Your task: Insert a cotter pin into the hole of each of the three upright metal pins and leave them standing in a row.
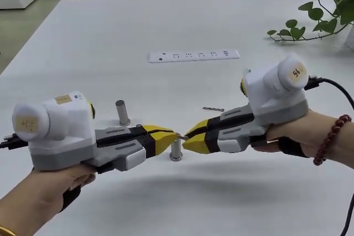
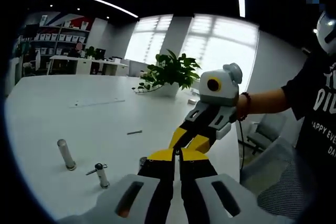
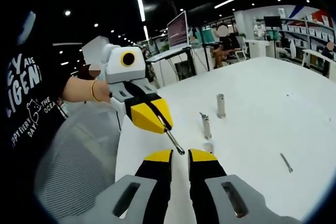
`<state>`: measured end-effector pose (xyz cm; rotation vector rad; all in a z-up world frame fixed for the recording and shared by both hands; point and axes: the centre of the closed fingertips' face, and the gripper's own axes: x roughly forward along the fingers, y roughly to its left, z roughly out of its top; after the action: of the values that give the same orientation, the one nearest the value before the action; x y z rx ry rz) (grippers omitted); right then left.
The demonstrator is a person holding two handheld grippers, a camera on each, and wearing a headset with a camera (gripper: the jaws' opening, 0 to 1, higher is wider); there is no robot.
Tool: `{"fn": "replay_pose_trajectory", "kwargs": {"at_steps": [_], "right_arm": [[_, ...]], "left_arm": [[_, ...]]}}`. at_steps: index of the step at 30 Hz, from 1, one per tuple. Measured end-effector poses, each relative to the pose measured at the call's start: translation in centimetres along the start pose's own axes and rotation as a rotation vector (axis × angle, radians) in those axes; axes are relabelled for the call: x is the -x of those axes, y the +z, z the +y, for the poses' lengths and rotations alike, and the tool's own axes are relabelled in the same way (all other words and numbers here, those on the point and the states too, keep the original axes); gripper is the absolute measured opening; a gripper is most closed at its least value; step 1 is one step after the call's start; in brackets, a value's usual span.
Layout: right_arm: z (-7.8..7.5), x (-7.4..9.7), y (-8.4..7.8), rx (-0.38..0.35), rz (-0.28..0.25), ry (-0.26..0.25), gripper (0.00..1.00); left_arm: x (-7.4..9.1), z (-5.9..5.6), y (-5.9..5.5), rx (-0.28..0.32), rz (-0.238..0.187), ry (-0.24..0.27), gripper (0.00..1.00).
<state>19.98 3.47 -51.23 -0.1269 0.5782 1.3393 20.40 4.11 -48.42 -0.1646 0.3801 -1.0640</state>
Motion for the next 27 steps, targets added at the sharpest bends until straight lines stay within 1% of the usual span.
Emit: {"fn": "replay_pose_trajectory", "kwargs": {"at_steps": [3, 7, 12, 15, 17, 18, 19, 21, 22, 24, 25, 26, 27], "right_arm": [[0.2, -0.1, 0.0, 0.007, -0.001, 0.014, 0.05], [0.5, -0.3, 0.0, 0.01, -0.001, 0.019, 0.03], [0.5, -0.2, -0.2, 0.017, 0.005, 0.021, 0.01], [0.4, -0.1, -0.2, 0.04, 0.012, 0.018, 0.0], [0.5, -0.1, -0.3, 0.066, 0.031, 0.019, 0.0], [0.4, -0.1, -0.4, 0.091, 0.047, 0.017, 0.0], [0.3, 0.0, -0.5, 0.135, 0.072, 0.004, 0.0], [0.4, 0.0, -0.7, 0.166, 0.097, 0.003, 0.0], [0.5, -0.1, -1.0, 0.214, 0.137, 0.0, 0.0], [0.6, -0.1, -1.4, 0.27, 0.176, -0.005, 0.0], [0.6, -0.1, -1.5, 0.283, 0.193, -0.007, 0.0], [0.5, -0.2, -1.7, 0.316, 0.214, -0.01, 0.0], [0.6, -0.2, -1.9, 0.333, 0.232, -0.006, 0.0]], "left_arm": [[0.0, -0.2, 0.0, 0.013, -0.001, -0.011, 0.0], [-0.1, -0.5, -0.1, 0.023, -0.002, -0.024, 0.0], [-0.1, -0.6, -0.2, 0.03, -0.003, -0.033, 0.0], [-0.2, -0.6, -0.2, 0.042, -0.003, -0.032, 0.0], [-0.2, -0.6, -0.3, 0.048, -0.002, -0.034, 0.0], [-0.2, -0.6, -0.3, 0.049, 0.001, -0.034, 0.0], [-0.3, -0.6, -0.5, 0.047, 0.008, -0.033, 0.0], [-0.4, -0.7, -0.8, 0.048, 0.018, -0.033, 0.0], [-0.4, -0.7, -1.0, 0.044, 0.024, -0.032, 0.0], [-0.5, -0.9, -1.4, 0.031, 0.04, -0.03, 0.0], [-0.5, -0.9, -1.5, 0.026, 0.048, -0.03, 0.0], [-0.5, -0.9, -1.6, 0.024, 0.051, -0.03, 0.0], [-0.5, -0.9, -1.8, 0.022, 0.061, -0.03, 0.0]]}}
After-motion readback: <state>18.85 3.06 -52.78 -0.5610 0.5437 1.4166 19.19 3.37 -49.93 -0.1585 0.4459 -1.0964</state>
